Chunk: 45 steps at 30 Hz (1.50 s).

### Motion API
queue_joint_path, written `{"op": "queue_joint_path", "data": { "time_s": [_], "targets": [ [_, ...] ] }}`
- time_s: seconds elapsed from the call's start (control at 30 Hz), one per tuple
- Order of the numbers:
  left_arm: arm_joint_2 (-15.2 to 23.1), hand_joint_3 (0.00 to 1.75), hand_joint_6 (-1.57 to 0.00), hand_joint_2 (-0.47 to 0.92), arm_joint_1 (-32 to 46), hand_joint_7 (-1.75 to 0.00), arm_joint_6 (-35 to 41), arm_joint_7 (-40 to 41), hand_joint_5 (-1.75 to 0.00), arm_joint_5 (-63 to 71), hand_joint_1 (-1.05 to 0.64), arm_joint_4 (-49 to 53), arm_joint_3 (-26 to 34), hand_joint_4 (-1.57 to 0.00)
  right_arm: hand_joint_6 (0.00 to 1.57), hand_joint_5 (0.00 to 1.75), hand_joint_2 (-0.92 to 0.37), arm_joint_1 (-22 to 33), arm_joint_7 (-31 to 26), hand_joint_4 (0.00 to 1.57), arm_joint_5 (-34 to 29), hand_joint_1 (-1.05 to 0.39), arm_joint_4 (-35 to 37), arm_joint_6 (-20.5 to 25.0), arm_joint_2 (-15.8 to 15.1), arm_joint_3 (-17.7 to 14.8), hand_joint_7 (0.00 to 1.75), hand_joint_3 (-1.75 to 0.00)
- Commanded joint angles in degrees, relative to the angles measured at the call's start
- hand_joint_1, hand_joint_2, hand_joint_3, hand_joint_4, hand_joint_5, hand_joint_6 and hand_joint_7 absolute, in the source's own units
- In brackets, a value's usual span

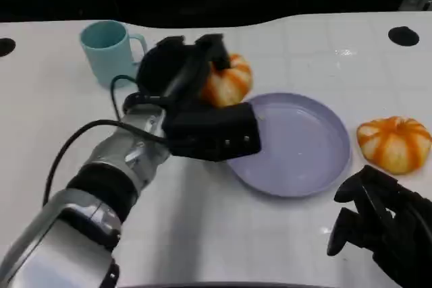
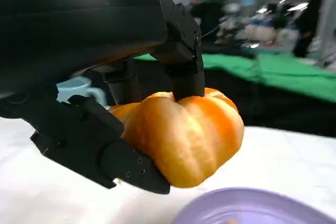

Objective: Grasp the bread from the table and place it into the plate.

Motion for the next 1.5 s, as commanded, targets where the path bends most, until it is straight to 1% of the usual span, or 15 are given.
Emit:
{"op": "queue_joint_path", "data": {
  "time_s": [0.03,0.07,0.17,0.33,0.4,0.5,0.63,0.73,0.83,0.9,1.0,1.07,1.13,1.33,1.5],
  "targets": [
    [-2.3,0.72,-0.65,0.62,-2.6,-1.61,-2.2,0.4,-1.75,0.1,-0.22,2.0,-0.9,-0.97,0.50,1.75,-0.92,0.1,-0.2,0.65,0.4,-0.45,0.1,-0.3,-0.3,-0.2,1.63,-0.38],
    [-2.8,0.74,-0.65,0.62,-2.9,-1.59,-2.3,0.3,-1.75,0.2,-0.22,2.5,-1.2,-0.97,0.50,1.75,-0.92,0.2,-0.3,0.65,0.4,-0.45,-0.1,-0.2,-0.3,-0.2,1.63,-0.38],
    [-4.8,0.71,-0.83,0.62,-3.9,-1.04,-1.9,-1.1,-1.75,0.6,-0.25,3.9,-2.2,-0.99,0.49,1.75,-0.92,0.4,-0.1,0.65,0.2,-0.45,-0.3,-0.4,-0.5,0.0,1.63,-0.39],
    [-7.4,0.81,-0.71,0.58,-5.4,-1.51,-1.1,-4.4,-1.75,-0.2,-0.21,6.2,-2.6,-0.96,0.49,1.75,-0.92,0.6,0.3,0.64,0.0,-0.45,-0.1,-1.4,-0.4,0.3,1.63,-0.39],
    [-8.7,0.81,-0.81,0.61,-5.9,-1.18,-0.6,-6.0,-1.75,-0.3,-0.23,7.2,-2.8,-0.94,0.49,1.75,-0.92,0.6,-0.2,0.64,0.0,-0.45,-0.3,-0.9,-0.3,0.4,1.63,-0.39],
    [-9.6,0.81,-0.79,0.62,-6.4,-1.22,0.1,-7.1,-1.75,0.0,-0.22,8.0,-3.2,-0.93,0.49,1.75,-0.92,0.7,-0.7,0.64,0.0,-0.45,-0.7,-0.5,-0.2,0.6,1.63,-0.39],
    [-10.8,0.72,-0.84,0.69,-7.0,-0.54,1.7,-8.5,-1.75,0.5,-0.19,9.0,-4.1,-0.87,0.49,1.75,-0.92,0.9,-0.7,0.64,-0.2,-0.45,-0.8,-1.1,-0.3,1.0,1.63,-0.39],
    [-11.4,0.57,-0.91,0.71,-7.1,-0.36,1.6,-8.8,-1.75,0.4,-0.18,9.9,-4.5,-0.84,0.48,1.75,-0.92,0.9,-0.8,0.64,-0.3,-0.45,-0.8,-1.1,-0.3,1.1,1.63,-0.39],
    [-11.6,0.23,-0.83,0.84,-7.2,-0.90,0.8,-10.8,-1.75,-0.6,-0.18,10.8,-4.0,-0.78,0.47,1.75,-0.92,0.9,-1.3,0.63,-0.3,-0.45,-1.2,-0.6,-0.2,1.2,1.64,-0.39],
    [-11.9,0.16,-0.75,0.86,-7.2,-0.93,0.8,-13.0,-1.71,-1.7,-0.22,11.2,-3.1,-0.74,0.47,1.75,-0.92,0.9,-1.3,0.63,-0.3,-0.45,-1.1,-0.8,-0.2,1.3,1.64,-0.39],
    [-11.8,0.11,-0.67,0.91,-7.5,-0.46,0.8,-17.1,-1.50,-2.6,-0.28,11.6,-2.8,-0.53,0.48,1.75,-0.92,0.9,-1.0,0.63,-0.4,-0.45,-0.8,-1.5,-0.4,1.4,1.64,-0.40],
    [-11.4,0.25,-0.46,0.92,-7.9,-0.17,1.1,-19.9,-0.71,-2.1,-0.42,11.8,-3.5,-0.42,0.48,1.75,-0.92,0.9,-0.8,0.64,-0.6,-0.45,-0.7,-1.8,-0.5,1.5,1.64,-0.40],
    [-11.1,0.29,-0.37,0.92,-8.1,-0.04,1.1,-21.8,-0.33,-1.9,-0.52,11.8,-3.9,-0.39,0.48,1.75,-0.92,0.8,-0.7,0.64,-0.5,-0.45,-0.7,-1.8,-0.5,1.4,1.64,-0.40],
    [-10.2,0.44,-0.14,0.92,-9.8,0.00,2.0,-31.3,-0.07,-2.8,-0.82,11.5,-3.7,-0.08,0.49,1.75,-0.92,0.6,-0.4,0.65,0.1,-0.45,-0.3,-1.6,-0.3,1.0,1.64,-0.38],
    [-8.8,0.48,-0.10,0.92,-10.2,0.00,0.9,-37.1,-0.02,-5.4,-0.93,10.2,-1.3,0.00,0.50,1.75,-0.92,0.4,-0.6,0.65,0.0,-0.46,-0.2,-1.5,-0.3,0.9,1.64,-0.37]
  ]
}}
